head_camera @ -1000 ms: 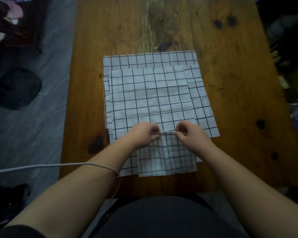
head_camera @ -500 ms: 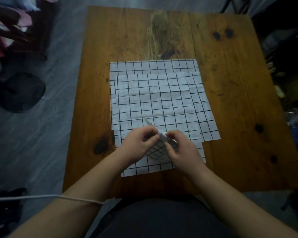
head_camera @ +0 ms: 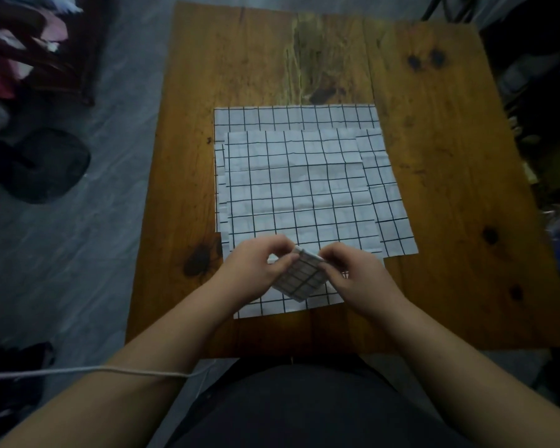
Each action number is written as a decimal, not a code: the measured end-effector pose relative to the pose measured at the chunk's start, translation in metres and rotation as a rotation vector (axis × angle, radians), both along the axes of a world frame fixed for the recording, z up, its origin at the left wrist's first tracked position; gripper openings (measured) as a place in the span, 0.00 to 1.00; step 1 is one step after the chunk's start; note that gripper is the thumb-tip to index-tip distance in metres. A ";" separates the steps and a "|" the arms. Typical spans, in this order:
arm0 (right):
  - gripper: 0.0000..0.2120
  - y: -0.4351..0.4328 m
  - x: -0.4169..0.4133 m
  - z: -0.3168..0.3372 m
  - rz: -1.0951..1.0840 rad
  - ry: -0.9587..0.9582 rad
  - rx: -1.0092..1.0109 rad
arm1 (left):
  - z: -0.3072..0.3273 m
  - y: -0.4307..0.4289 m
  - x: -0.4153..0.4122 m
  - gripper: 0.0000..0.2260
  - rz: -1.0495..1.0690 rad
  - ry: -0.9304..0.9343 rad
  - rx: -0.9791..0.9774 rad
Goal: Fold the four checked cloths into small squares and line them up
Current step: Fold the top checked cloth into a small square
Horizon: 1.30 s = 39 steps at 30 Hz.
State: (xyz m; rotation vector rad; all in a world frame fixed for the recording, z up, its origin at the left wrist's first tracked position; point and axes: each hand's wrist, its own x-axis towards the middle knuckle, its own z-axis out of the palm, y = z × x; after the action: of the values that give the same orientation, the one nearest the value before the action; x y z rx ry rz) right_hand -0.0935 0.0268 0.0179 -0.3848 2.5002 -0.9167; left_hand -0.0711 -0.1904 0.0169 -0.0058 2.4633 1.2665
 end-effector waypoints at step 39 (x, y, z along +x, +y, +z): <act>0.44 0.001 0.018 -0.097 0.403 0.012 0.591 | -0.113 0.001 0.028 0.42 -0.564 0.002 -0.685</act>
State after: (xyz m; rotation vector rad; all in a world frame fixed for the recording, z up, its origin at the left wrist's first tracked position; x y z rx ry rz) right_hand -0.0757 0.0276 -0.0791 -0.6511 2.4256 -0.0115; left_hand -0.0435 -0.1899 -0.0961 0.4696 2.5077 0.1763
